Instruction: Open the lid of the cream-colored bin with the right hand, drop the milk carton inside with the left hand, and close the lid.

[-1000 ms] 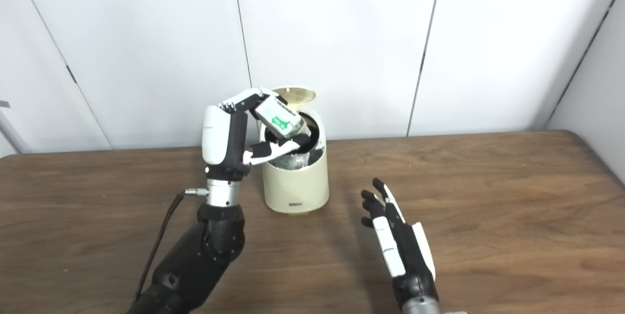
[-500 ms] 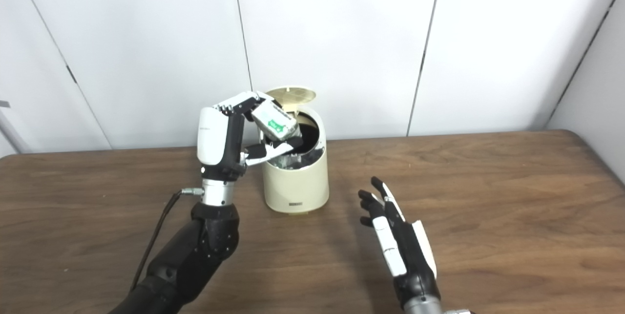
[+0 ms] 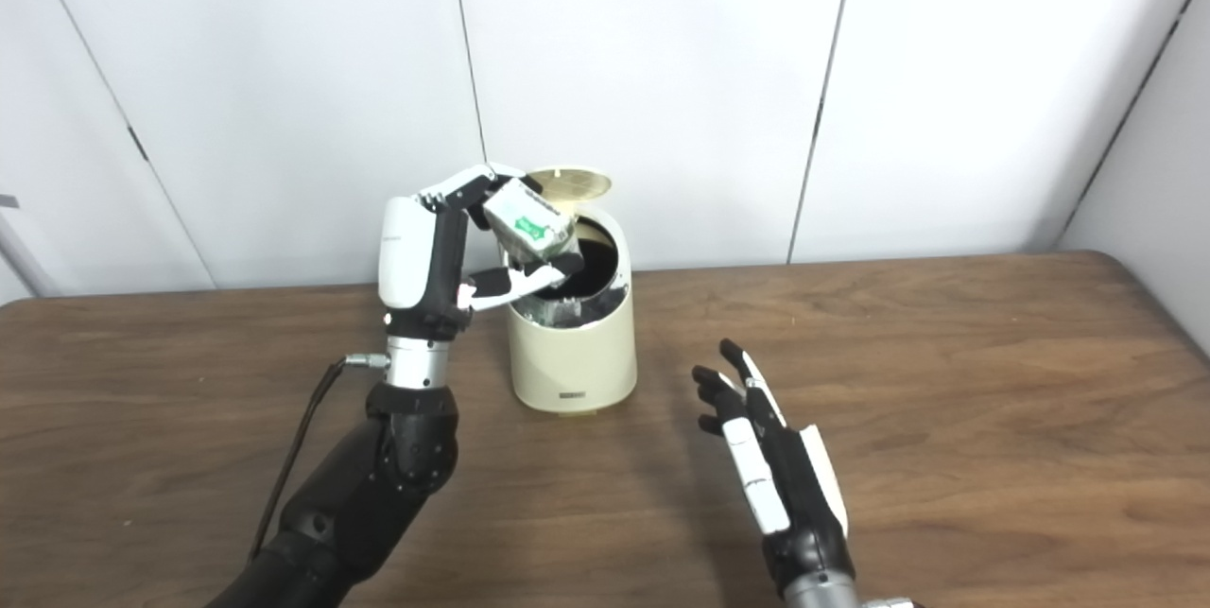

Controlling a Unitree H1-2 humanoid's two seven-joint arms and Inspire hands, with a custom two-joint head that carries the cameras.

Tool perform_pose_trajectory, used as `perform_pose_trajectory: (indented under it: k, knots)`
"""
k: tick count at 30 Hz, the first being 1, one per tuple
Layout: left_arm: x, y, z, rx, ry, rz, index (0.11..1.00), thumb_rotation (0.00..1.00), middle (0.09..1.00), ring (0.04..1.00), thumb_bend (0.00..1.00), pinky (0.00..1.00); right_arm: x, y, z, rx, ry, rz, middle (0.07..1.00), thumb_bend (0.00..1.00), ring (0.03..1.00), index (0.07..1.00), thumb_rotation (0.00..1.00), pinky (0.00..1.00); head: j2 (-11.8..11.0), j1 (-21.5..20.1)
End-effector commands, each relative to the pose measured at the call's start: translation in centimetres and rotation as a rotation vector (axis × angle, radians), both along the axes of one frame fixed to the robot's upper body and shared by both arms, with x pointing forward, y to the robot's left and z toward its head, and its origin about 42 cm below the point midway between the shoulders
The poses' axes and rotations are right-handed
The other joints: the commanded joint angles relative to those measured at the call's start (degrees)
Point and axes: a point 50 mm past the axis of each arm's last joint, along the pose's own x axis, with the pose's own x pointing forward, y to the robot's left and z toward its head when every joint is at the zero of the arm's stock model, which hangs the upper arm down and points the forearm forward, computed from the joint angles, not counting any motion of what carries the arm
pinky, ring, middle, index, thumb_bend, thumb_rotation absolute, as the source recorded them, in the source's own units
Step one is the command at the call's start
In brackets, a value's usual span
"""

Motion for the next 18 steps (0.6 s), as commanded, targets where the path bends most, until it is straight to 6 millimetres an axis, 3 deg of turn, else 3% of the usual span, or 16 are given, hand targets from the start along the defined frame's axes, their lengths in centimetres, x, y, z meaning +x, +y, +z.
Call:
perform_pose_trajectory:
  k: [1, 7, 18]
  knots:
    - [0.40, -0.53, 2.93, -0.016, -0.088, -0.013, 0.608, 0.08, 0.546, 0.377, 0.98, 0.32, 0.37, 0.18, 1.53, 0.004, -0.070, 0.012, 0.841, 0.54, 0.859, 0.949, 0.97, 0.80, 0.07, -0.02]
    - [0.23, -0.56, 3.01, -0.008, -0.056, 0.018, 0.636, 0.14, 0.542, 0.312, 1.00, 0.25, 0.41, 0.14, 1.62, 0.004, -0.072, 0.019, 0.820, 0.53, 0.843, 0.932, 0.97, 0.80, 0.38, -0.04]
    - [0.27, -0.21, 3.11, 0.026, -0.009, 0.031, 0.655, 0.20, 0.561, 0.328, 1.00, 0.25, 0.45, 0.14, 1.97, -0.031, -0.078, 0.009, 0.786, 0.50, 0.803, 0.893, 0.98, 0.75, 0.51, -0.35]
